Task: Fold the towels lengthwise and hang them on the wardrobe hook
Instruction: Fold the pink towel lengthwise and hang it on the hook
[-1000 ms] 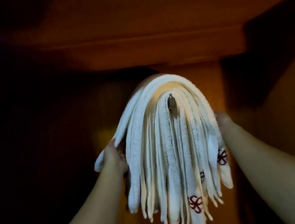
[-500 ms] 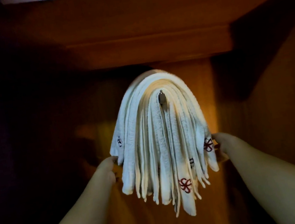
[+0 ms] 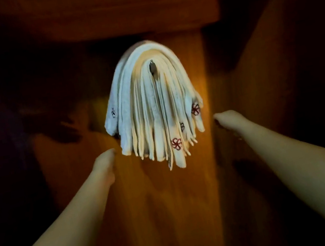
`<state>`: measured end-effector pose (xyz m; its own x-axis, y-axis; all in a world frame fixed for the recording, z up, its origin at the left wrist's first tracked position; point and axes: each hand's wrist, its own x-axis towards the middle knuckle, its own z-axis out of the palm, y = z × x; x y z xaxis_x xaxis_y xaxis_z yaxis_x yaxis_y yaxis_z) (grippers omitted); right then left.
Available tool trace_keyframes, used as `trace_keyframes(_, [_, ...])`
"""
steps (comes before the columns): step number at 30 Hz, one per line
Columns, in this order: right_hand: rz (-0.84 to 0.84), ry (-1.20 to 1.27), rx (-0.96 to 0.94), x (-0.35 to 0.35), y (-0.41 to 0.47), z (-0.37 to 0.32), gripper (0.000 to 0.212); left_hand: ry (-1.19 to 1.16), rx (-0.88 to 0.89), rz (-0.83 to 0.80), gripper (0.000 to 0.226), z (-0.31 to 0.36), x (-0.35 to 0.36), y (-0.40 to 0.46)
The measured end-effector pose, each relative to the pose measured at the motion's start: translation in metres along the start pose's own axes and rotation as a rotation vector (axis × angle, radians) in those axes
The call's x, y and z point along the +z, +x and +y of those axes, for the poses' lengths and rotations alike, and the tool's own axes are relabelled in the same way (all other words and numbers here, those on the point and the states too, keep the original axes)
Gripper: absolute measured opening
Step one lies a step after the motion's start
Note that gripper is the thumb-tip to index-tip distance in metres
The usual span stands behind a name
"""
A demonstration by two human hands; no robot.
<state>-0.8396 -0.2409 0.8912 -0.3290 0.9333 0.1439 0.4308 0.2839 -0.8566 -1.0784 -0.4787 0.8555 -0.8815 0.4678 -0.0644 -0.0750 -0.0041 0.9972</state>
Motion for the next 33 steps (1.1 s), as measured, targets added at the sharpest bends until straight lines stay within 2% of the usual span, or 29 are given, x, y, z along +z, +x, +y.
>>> trace_keyframes(2, [-0.081,-0.184,-0.108,-0.001,-0.041,0.004,0.032,0.093,0.044,-0.12,0.016,-0.016,0.009,-0.026])
trace_keyframes(5, [-0.155,-0.302,-0.179,0.003,-0.105,0.029,0.032,0.325,0.131,-0.253,0.017,-0.053,0.014,-0.06])
trace_keyframes(9, [-0.245,-0.485,-0.17,0.015,-0.174,0.069,0.042,0.631,0.202,-0.474,0.031,-0.098,0.008,-0.097])
trace_keyframes(12, [-0.273,-0.52,-0.111,0.025,-0.223,0.112,0.049,0.762,0.207,-0.656,0.037,-0.138,-0.005,-0.123])
trace_keyframes(17, [-0.303,-0.587,0.024,0.047,-0.307,0.191,0.055,0.904,0.238,-0.895,0.046,-0.208,-0.015,-0.161])
trace_keyframes(21, [-0.336,-0.611,0.271,0.049,-0.386,0.259,0.057,0.975,0.131,-1.063,0.044,-0.266,-0.006,-0.203])
trace_keyframes(27, [-0.302,-0.572,0.487,0.035,-0.477,0.341,0.058,1.118,0.187,-1.371,0.048,-0.327,0.026,-0.266])
trace_keyframes(33, [-0.275,-0.544,0.726,-0.014,-0.528,0.424,0.061,1.249,0.263,-1.487,0.047,-0.385,0.104,-0.346])
